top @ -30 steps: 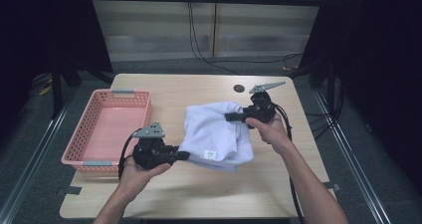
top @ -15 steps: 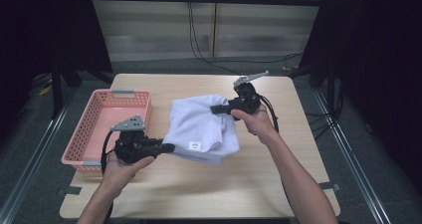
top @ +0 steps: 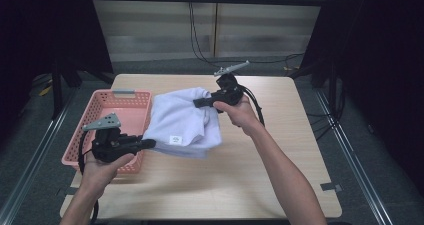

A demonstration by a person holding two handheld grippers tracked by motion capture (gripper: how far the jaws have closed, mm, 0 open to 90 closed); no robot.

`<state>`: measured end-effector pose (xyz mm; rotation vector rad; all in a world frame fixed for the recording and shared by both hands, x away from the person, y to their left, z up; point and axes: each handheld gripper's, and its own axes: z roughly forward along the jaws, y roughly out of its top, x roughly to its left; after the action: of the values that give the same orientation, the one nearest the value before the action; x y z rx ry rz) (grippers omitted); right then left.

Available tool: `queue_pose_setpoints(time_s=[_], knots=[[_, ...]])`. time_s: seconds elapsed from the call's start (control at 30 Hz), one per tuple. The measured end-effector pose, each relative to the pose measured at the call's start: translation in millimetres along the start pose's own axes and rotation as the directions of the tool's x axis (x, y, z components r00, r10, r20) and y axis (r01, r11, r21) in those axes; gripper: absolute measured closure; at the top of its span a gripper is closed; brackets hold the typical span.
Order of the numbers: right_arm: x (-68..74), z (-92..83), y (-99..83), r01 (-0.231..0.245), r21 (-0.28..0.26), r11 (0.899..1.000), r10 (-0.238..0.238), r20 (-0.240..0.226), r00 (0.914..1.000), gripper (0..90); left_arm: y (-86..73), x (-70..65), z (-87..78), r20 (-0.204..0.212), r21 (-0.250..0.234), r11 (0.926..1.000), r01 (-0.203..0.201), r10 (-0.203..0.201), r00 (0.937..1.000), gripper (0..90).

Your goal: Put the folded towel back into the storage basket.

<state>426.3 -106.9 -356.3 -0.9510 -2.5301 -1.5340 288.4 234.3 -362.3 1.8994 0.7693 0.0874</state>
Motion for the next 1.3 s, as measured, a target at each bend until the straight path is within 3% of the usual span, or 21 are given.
queue_pose_setpoints(time_s=[0.47, 0.57, 0.67, 0.83, 1.3], knots=[[16.1, 22.9, 41.9, 0.033, 0.018, 0.999, -0.032, -0.013, 0.9994, 71.9, 3.7, 17.7, -35.8, -0.05, -0.045, 0.9986, 0.028, -0.031, 0.9983, 77.2], [19.6, 29.6, 49.3, 0.033, 0.02, 0.999, -0.033, -0.021, 0.9992, 71.9, 2.5, 20.9, -43.3, -0.06, -0.049, 0.9987, 0.01, -0.013, 0.9981, 77.1], [22.4, 36.9, 55.9, 0.038, 0.031, 0.999, -0.037, -0.027, 0.9989, 72.0, 2.5, 25.9, -52.2, -0.08, -0.052, 0.9985, 0.018, -0.022, 0.9965, 77.2], [27.8, 56.2, 69.8, 0.052, 0.035, 0.998, -0.05, -0.047, 0.9976, 71.9, -2.6, 34.8, -66.9, -0.103, -0.067, 0.9968, 0.042, -0.049, 0.9935, 77.3], [44.3, 118.0, 90.8, 0.034, 0.059, 0.998, -0.029, -0.084, 0.996, 72.0, -23.9, 66.4, -112.0, -0.158, -0.1, 0.9897, 0.103, -0.117, 0.9805, 77.6]])
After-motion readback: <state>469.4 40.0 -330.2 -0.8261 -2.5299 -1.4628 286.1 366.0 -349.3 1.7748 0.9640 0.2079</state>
